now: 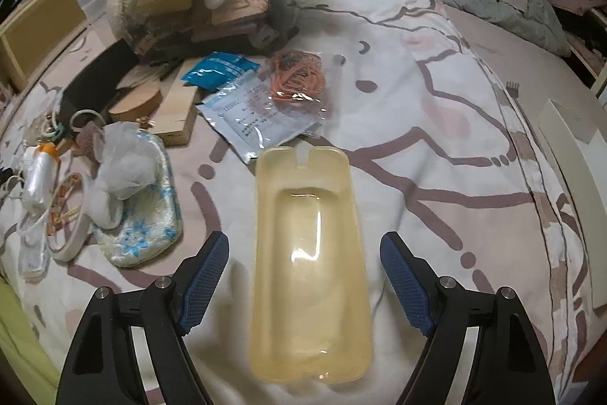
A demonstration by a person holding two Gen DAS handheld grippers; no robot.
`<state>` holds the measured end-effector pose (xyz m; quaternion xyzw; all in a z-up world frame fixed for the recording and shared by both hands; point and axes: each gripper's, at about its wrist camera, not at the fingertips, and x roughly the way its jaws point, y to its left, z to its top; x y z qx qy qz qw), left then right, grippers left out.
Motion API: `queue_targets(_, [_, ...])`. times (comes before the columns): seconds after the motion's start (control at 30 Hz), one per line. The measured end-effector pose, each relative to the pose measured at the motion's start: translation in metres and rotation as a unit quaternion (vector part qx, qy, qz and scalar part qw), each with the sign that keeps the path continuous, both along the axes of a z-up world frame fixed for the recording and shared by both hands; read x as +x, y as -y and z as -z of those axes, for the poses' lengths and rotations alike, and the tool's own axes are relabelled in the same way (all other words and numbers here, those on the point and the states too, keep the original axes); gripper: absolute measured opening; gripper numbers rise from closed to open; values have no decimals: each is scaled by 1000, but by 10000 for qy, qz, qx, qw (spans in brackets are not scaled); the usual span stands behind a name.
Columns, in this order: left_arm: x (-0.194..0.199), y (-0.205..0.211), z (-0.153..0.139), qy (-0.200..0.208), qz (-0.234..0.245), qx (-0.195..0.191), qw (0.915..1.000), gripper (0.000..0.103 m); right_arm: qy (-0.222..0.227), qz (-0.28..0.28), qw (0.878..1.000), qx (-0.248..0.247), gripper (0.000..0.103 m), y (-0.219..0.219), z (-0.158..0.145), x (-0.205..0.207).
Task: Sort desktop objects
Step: 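Lift the tape measure with the left tool while the right tool lifts the yellow tray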
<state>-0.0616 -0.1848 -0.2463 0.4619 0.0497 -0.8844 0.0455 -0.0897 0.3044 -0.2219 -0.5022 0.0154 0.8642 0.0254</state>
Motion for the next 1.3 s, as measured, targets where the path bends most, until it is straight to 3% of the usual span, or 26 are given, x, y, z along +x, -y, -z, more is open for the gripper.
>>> queue_targets(0.03, [0,0,1,6,-5,5,10000,53,20,24,10000,-20,56,-2,1,-1])
queue_targets(0.07, [0,1,1,7,-19,8,10000,53,62,65,9999,-105,49,-5,2,-2])
queue_targets(0.37, [-4,9,-3,-4,-187,40,9998,53,-127,93,9998,-98,48,-5,-9,0])
queue_targets(0.57, [-9,7,-23,-205,-198,-21,9996,53,-362,166,9992,1,48,-10,-26,2])
queue_targets(0.8, [-18,-2,-64,-557,-89,-121,9983,53,-470,42,9989,10,48,-12,-56,-3])
queue_targets(1.3, [-39,-37,-176,-1184,391,-231,9919,53,-1136,-100,9934,142,48,-17,-173,-9])
